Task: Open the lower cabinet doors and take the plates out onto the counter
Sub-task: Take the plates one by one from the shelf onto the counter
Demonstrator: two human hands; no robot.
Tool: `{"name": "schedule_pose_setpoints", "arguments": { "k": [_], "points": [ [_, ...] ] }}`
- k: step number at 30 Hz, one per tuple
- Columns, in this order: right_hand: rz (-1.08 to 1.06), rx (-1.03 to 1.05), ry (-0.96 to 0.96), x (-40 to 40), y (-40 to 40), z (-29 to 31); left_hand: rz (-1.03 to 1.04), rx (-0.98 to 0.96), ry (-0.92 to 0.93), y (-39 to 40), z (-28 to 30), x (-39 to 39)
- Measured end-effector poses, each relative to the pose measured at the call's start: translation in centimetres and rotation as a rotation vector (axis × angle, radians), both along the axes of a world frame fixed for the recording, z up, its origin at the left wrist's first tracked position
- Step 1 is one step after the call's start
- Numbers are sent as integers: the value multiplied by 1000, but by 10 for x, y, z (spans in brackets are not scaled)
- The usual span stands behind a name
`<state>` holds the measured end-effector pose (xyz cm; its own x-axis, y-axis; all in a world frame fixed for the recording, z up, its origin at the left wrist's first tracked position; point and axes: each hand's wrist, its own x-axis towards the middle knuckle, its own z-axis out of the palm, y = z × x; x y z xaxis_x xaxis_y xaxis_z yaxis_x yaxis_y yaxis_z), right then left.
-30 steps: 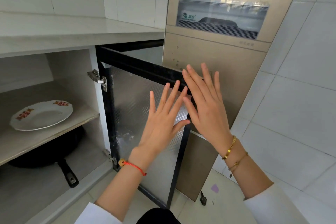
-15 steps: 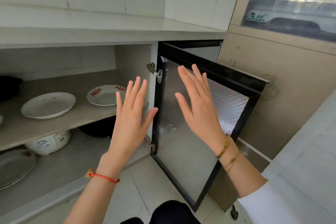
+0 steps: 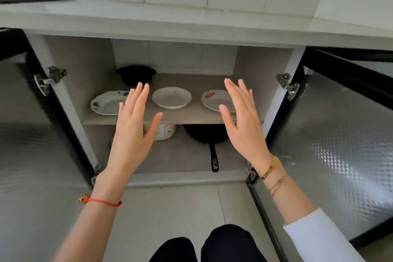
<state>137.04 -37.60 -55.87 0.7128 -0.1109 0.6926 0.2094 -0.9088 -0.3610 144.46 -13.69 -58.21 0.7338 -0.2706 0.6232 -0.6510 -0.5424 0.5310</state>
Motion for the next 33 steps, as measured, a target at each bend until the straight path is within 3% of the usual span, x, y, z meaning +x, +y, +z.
{"name": "schedule_pose_setpoints", "arguments": {
  "k": [12,23,33],
  "points": [
    [233,58,79,50,70,-22,273,28,-28,87,-7,-6],
    [269,39,187,86,102,-37,322,46,8,121,-28,15],
    [258,83,252,132,130,-41,370,23,210,139,-36,51]
  ]
}}
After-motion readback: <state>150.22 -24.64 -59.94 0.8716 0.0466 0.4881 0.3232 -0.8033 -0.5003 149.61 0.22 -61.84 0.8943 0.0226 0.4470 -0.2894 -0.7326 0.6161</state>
